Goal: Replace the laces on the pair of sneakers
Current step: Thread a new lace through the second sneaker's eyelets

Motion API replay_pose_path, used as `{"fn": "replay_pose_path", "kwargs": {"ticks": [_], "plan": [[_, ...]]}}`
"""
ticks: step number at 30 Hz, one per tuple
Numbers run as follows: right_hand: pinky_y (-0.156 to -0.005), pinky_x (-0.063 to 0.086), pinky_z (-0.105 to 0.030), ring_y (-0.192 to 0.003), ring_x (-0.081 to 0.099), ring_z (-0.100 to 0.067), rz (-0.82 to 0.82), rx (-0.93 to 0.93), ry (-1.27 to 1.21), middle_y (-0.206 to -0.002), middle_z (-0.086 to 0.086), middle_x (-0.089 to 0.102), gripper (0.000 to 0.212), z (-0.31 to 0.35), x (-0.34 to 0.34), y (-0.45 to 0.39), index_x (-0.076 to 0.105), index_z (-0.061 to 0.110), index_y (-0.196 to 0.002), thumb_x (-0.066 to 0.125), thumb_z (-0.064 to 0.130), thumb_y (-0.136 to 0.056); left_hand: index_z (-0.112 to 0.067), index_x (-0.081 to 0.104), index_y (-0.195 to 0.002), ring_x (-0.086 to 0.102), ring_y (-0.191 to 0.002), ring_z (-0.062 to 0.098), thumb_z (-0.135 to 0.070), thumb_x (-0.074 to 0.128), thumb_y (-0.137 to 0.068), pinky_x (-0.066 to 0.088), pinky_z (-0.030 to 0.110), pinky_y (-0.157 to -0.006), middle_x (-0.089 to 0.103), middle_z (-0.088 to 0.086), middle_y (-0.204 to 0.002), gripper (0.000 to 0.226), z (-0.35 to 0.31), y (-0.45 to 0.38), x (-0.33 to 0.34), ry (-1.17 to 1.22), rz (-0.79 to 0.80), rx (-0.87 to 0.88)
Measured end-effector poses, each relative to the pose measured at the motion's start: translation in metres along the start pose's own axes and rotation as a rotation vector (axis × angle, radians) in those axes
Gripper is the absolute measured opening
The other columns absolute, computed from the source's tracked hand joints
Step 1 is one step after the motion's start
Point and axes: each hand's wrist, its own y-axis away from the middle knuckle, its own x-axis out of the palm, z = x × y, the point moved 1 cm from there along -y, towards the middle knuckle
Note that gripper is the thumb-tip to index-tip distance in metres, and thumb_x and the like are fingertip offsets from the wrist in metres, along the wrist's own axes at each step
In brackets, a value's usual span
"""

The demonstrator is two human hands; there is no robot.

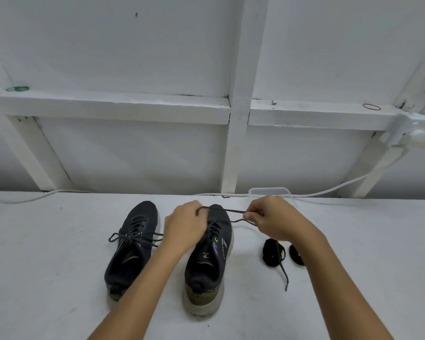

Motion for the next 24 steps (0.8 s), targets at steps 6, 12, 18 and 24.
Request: {"fn": "replay_pose_path", "kwargs": {"ticks": [6,12,18,24], "plan": [[-0.059,0.044,-0.027,-0.057,0.053,-0.005,-0.045,-0.03,-0.056,-0.061,0.01,0.061,0.027,-0.005,-0.011,0.0,0.062,0.041,-0.072,0.062,0.034,-0.099,-0.035,0.042,-0.148,0.039,-0.136,0.016,-0.034,0.059,-0.097,0.037,0.044,-0.111,0.051,-0.013,-0.144,0.054,0.016,0.007,-0.008,0.029,0.104,0.126],[-0.055,0.035,-0.023,-0.058,0.055,-0.001,-0.025,-0.128,-0.015,-0.057,0.015,0.059,0.031,0.022,0.001,-0.01,0.058,0.045,-0.064,0.064,0.039,-0.095,-0.03,0.072,-0.108,0.05,-0.099,0.009,-0.033,0.06,-0.098,0.044,0.043,-0.093,0.07,-0.019,-0.102,0.016,-0.025,-0.001,-0.008,0.049,0.005,0.474],[-0.067,0.047,-0.026,-0.073,0.06,-0.002,-0.037,0.008,-0.012,-0.077,0.016,0.065,0.018,-0.009,-0.007,0.0,0.071,0.033,-0.09,0.058,0.03,-0.1,-0.019,0.077,-0.096,0.066,-0.079,0.026,-0.027,0.062,-0.098,0.054,0.042,-0.079,0.073,-0.005,-0.077,0.017,0.023,-0.015,-0.033,0.159,-0.237,0.099],[-0.074,0.052,-0.023,-0.078,0.065,-0.001,0.016,0.098,-0.032,-0.077,0.016,0.07,0.032,-0.029,0.003,0.007,0.067,0.035,-0.08,0.051,0.017,-0.099,-0.014,0.073,-0.091,0.065,-0.081,0.028,-0.028,0.057,-0.1,0.052,0.038,-0.077,0.071,0.001,-0.077,0.023,0.059,-0.02,-0.046,0.057,-0.29,-0.071]]}}
